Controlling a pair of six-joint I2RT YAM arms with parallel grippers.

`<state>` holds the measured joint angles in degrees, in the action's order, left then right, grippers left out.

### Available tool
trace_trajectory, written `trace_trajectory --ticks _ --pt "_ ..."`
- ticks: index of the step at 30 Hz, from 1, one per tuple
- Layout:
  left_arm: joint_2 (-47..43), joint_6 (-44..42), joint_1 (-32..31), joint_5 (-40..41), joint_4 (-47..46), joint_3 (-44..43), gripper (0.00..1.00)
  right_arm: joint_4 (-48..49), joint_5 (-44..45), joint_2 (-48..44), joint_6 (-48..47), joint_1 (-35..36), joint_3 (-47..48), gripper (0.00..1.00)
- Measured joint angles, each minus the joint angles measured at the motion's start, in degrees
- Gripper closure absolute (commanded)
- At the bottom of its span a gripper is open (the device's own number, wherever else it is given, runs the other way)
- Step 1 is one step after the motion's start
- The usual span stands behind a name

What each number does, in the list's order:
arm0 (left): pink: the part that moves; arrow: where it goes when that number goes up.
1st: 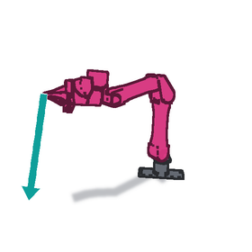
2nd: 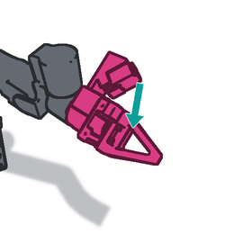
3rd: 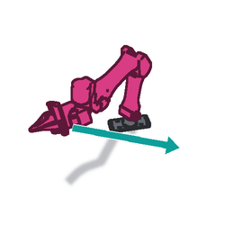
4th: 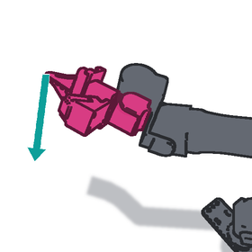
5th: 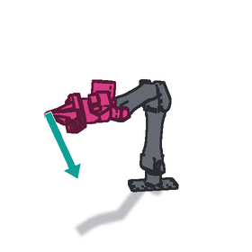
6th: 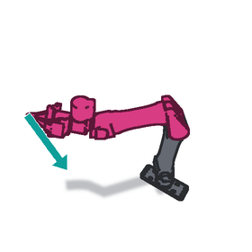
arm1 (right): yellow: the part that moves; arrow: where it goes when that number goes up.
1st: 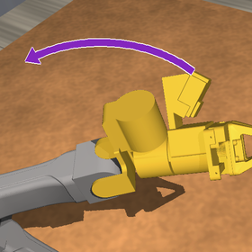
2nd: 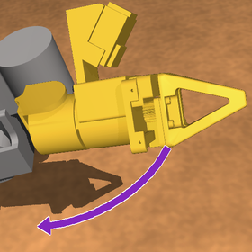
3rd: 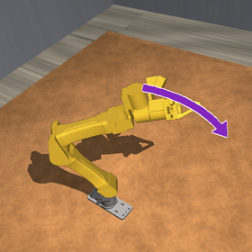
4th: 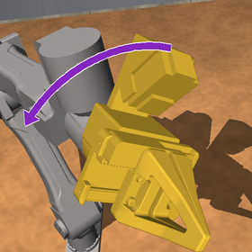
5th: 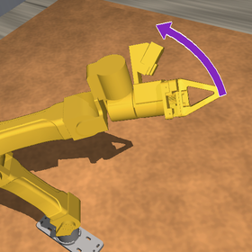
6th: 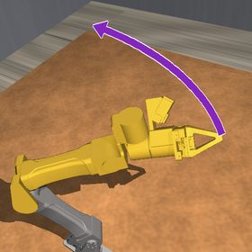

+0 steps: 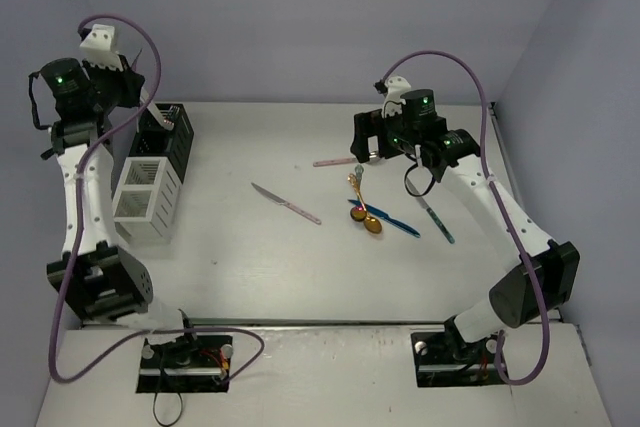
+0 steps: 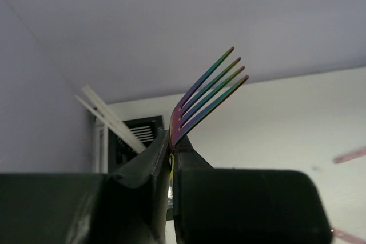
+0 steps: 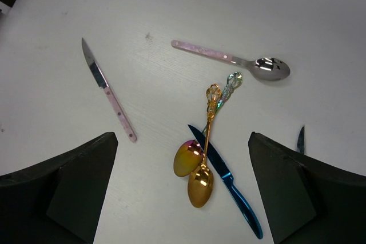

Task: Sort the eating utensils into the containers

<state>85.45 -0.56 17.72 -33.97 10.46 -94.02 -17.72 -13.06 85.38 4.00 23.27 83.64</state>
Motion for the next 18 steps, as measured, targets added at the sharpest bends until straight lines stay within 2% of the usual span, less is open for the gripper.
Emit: trace_trajectory --ticks 4,8,18 --pt "9.27 -5.24 1.58 0.13 2.37 -1.97 1.00 -0.12 0.19 0.00 -0.47 -1.32 -1.10 0.04" --pt "15.12 -5.65 3.41 -3.44 1.24 -0.10 1.00 -0.01 0.52 -0.02 -1.18 -2.30 -1.63 0.05" --pt "19.38 -2.67 4.91 -12.96 -10.11 1.29 1.00 0.31 1.07 -0.01 -2.70 -3.04 -3.53 0.07"
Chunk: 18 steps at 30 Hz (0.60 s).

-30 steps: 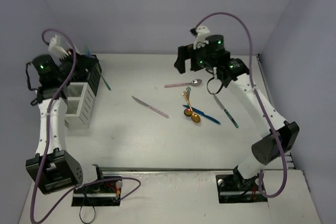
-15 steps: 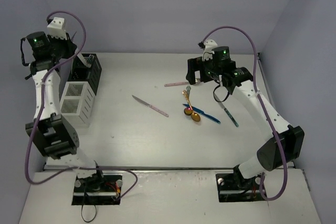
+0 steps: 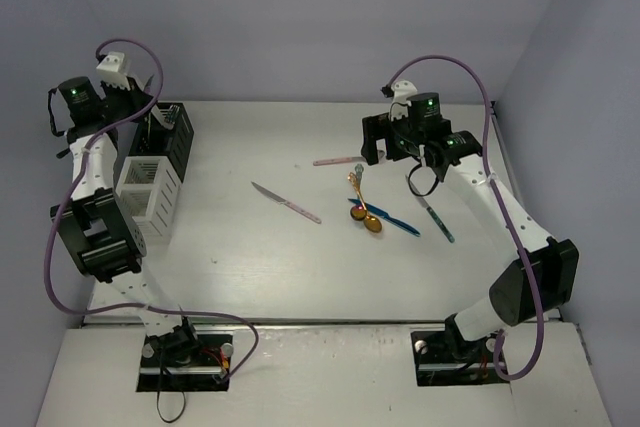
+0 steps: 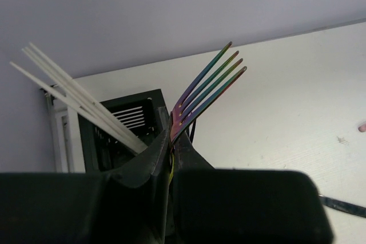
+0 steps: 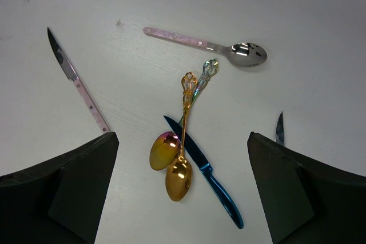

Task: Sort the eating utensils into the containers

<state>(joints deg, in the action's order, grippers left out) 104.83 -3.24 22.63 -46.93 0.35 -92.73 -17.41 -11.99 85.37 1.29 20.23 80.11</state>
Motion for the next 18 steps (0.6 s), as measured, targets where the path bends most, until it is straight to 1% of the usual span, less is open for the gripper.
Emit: trace_trajectory --ticks 6,8,11,13,16,18 --pt "1.94 1.59 -0.04 -2.48 -3.45 0.81 1.00 0.04 -0.05 0.01 -0.11 -0.02 -0.04 0.08" --pt "2.25 1.79 -0.06 -2.97 -4.12 0.85 0.96 0.05 -0.22 0.10 -0.70 -0.02 -0.04 0.09" --pt "2.33 1.43 -0.02 -3.79 -5.26 1.69 0.84 0.09 -1.12 0.71 -1.61 -0.02 -0.04 0.15" --pt "2.33 0.93 0.02 -4.50 -5.50 2.55 0.73 0.10 -2.09 1.63 -2.23 -0.02 -0.04 0.24" --pt "2.33 0.45 0.09 -5.33 -5.71 3.92 0.65 0.10 -2.96 3.57 -2.96 0.57 -0.04 0.39" --pt "2.29 0.27 0.15 -5.73 -5.97 4.88 0.60 0.05 -2.68 5.11 -3.51 1.44 -0.04 0.46"
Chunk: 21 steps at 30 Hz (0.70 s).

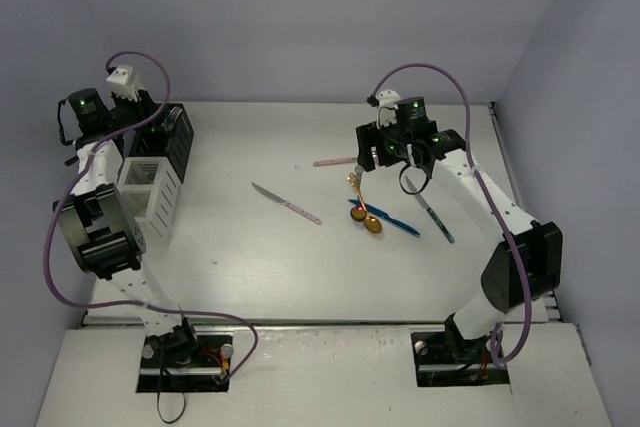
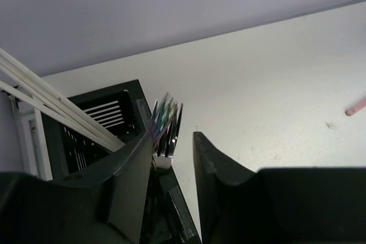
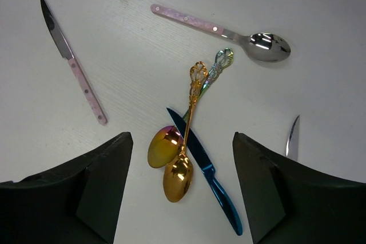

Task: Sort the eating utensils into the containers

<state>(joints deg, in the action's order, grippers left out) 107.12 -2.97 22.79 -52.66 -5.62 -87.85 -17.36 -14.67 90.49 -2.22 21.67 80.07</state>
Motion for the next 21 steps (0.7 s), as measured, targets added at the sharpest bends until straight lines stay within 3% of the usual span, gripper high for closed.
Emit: trace_trajectory --ticks 5,10,16,21 --pt "-1.12 0.00 0.22 -0.18 -0.25 2.95 0.44 -0.68 4.45 5.22 -2.61 8.36 0.59 0.55" --pt "-7.06 0.51 0.37 0.27 0.17 6.88 0.33 -3.76 7.91 14.18 -4.95 17.72 4.55 0.57" --pt "-21.80 -0.87 0.66 0.13 3.18 12.47 0.30 -8.71 10.62 25.09 -6.92 24.37 11.59 0.55" --pt "-34.31 -4.07 0.76 -1.02 6.74 17.94 0.30 -11.25 11.72 31.40 -7.06 25.60 18.13 0.55"
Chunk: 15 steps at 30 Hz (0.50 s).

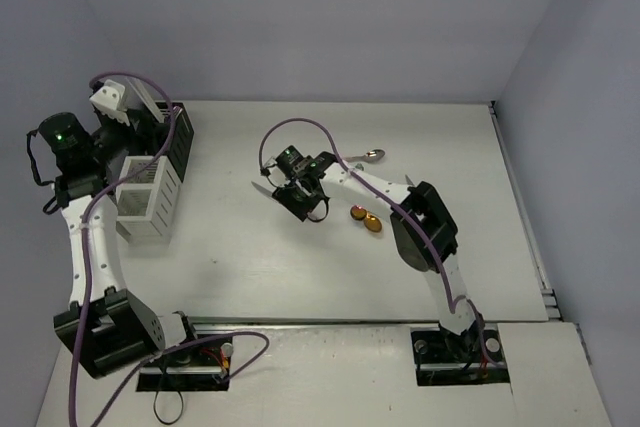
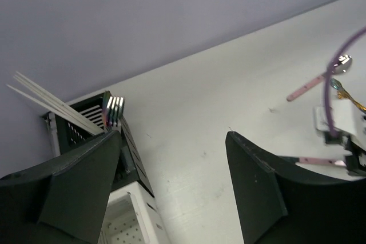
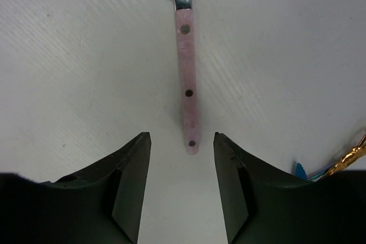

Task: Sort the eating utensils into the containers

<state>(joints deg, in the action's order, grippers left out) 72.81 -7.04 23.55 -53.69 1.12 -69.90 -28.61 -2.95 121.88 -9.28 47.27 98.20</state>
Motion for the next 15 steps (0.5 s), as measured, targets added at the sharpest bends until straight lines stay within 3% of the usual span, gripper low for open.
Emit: trace_trajectory --ticks 9,10,15 --pt "-6.74 -1.08 -0.02 -2.28 4.62 5.69 0.29 -1.92 0.58 8.95 -1.01 -0.05 8.40 0.59" --pt "-6.75 -0.96 -0.02 -2.34 4.89 5.87 0.29 -2.25 0.47 9.77 -1.27 -0.04 9.17 0.62" --pt "-7.20 0.58 -0.02 -2.53 5.41 6.98 0.29 -2.94 -0.06 11.74 -2.85 -0.03 11.64 1.00"
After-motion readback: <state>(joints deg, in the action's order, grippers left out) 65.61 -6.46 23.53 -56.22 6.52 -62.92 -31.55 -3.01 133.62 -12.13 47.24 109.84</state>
